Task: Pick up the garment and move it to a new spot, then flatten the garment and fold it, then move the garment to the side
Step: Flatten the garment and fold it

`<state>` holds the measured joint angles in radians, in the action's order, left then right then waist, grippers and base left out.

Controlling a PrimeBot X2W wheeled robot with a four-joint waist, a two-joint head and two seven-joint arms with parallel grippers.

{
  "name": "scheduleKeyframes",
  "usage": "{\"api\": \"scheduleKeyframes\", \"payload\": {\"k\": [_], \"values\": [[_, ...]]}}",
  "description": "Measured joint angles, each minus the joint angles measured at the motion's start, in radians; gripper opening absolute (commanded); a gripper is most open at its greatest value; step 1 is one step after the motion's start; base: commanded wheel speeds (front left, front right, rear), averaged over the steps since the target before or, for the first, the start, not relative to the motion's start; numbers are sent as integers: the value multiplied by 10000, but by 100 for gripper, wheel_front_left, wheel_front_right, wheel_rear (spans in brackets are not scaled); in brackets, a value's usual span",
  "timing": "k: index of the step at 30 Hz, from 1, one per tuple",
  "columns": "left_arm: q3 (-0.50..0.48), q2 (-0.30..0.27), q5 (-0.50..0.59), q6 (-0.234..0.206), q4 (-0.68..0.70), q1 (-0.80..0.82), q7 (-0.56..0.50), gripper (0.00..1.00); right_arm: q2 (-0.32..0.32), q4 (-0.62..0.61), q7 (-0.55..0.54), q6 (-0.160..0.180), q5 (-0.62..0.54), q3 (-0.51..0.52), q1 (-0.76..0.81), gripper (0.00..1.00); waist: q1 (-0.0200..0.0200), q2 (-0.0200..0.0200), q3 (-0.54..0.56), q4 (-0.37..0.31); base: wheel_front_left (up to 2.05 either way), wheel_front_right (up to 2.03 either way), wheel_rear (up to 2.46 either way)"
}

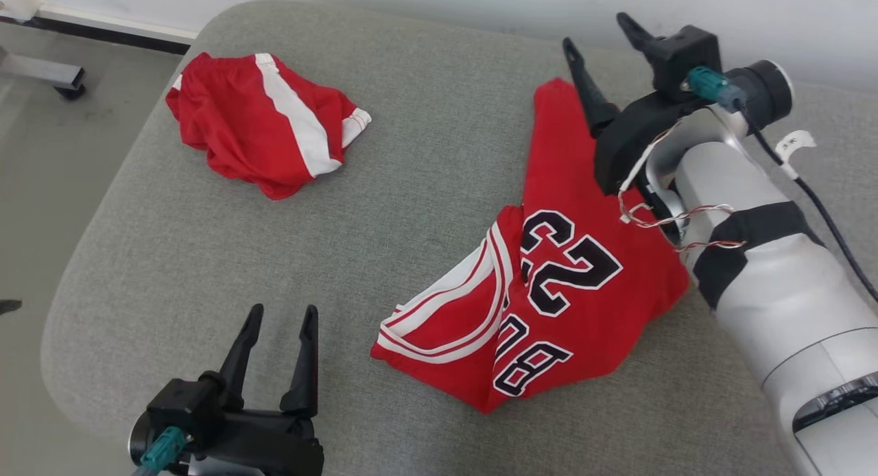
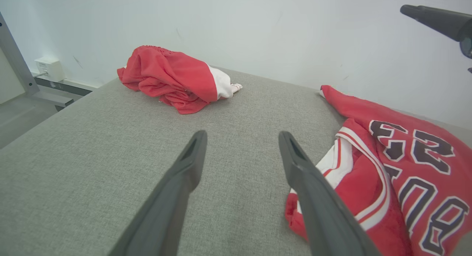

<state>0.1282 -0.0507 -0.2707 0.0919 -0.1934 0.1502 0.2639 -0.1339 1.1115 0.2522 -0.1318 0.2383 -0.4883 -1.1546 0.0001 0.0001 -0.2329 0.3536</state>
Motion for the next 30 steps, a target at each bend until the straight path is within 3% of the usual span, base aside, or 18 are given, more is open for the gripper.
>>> {"api": "scheduleKeyframes", "payload": {"k": [5,15,22,30], "values": [[-495,2,322,10,94,-159,0,100,-502,-928,90,0,656,213,645,100,-1,0,136,-310,0,0,0],[-1386,2,938,140,476,-478,0,100,-1829,-3933,92,0,1233,1335,4352,100,-2,0,602,-1334,0,0,0],[-1636,0,1034,238,502,-530,0,100,-1893,-5196,94,0,1313,1860,6594,100,-2,-2,850,-1730,0,0,0],[-1392,4,1030,313,447,-524,0,100,-1335,-5425,94,0,1480,1749,7153,100,-1,-1,804,-1534,0,0,0]]}}
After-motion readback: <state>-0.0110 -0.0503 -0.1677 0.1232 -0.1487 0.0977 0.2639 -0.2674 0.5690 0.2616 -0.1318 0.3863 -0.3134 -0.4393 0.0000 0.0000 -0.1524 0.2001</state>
